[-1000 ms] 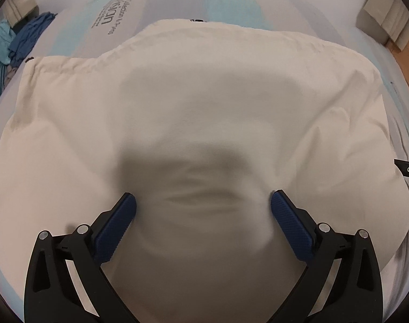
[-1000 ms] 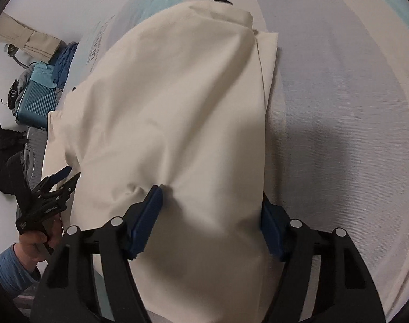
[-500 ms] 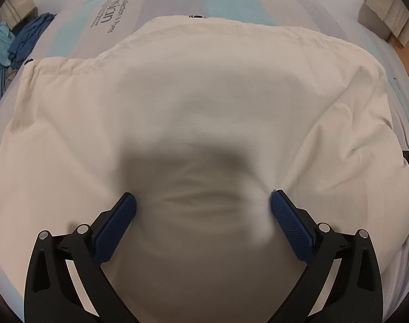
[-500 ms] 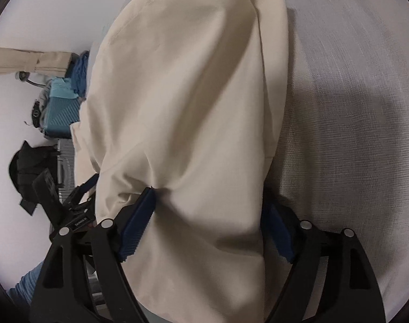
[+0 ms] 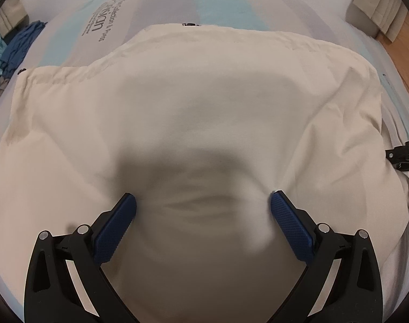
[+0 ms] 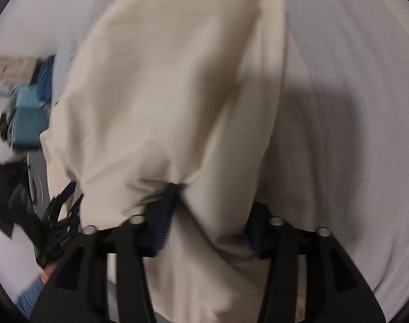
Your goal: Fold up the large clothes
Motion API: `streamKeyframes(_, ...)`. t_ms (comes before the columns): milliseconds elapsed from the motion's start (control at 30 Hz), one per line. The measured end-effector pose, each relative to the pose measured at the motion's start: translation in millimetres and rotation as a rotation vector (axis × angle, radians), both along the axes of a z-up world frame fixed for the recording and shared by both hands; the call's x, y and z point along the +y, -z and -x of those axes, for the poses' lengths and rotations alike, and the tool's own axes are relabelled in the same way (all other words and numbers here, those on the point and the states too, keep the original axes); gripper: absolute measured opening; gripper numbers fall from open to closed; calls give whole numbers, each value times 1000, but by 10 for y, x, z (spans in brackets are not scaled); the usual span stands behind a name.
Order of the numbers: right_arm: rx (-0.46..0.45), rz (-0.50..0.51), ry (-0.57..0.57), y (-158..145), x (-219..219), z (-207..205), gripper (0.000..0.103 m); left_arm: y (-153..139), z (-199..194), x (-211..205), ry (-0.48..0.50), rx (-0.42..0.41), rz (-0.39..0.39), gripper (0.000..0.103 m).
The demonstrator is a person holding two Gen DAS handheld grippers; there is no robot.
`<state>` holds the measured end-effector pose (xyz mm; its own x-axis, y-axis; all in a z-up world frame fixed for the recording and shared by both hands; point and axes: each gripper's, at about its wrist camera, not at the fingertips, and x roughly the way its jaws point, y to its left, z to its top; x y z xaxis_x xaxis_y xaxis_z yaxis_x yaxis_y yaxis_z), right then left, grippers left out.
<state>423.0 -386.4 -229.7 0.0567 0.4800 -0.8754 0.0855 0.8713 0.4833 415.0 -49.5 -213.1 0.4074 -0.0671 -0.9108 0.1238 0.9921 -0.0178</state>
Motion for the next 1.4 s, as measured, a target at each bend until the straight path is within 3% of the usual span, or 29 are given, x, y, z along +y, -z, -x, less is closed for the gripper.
streamKeyframes(33,-3,12,0,11,18,-2,47,1,-12,2,2,-2,2,98)
streamKeyframes(100,-10,37,-17,-6,26,20,29,-2,-62,13,4,-7,5,98)
streamKeyframes(167,-15,76,-20,-66,115,35,19,12,-150,41,19,-10,1,98)
streamKeyframes(300,-33,179,-43,-271,211,59,11,12,-193,62,46,-6,-1,98)
streamKeyframes(600,-50,389,-79,-808,552,139,8,63,-227,91,57,-20,3,98)
streamKeyframes(933,-150,392,-254,-1552,1121,330,7,50,-206,98,47,-31,17,97)
streamKeyframes(1067,-169,389,-258,-1744,1276,352,7,-98,-169,222,22,-36,44,88)
streamKeyframes(1267,-205,414,-237,-2037,1444,412,7,-522,-30,679,3,-81,39,89)
streamKeyframes(1400,-239,455,-209,-2130,1850,534,7,-792,166,1132,-22,-92,13,89)
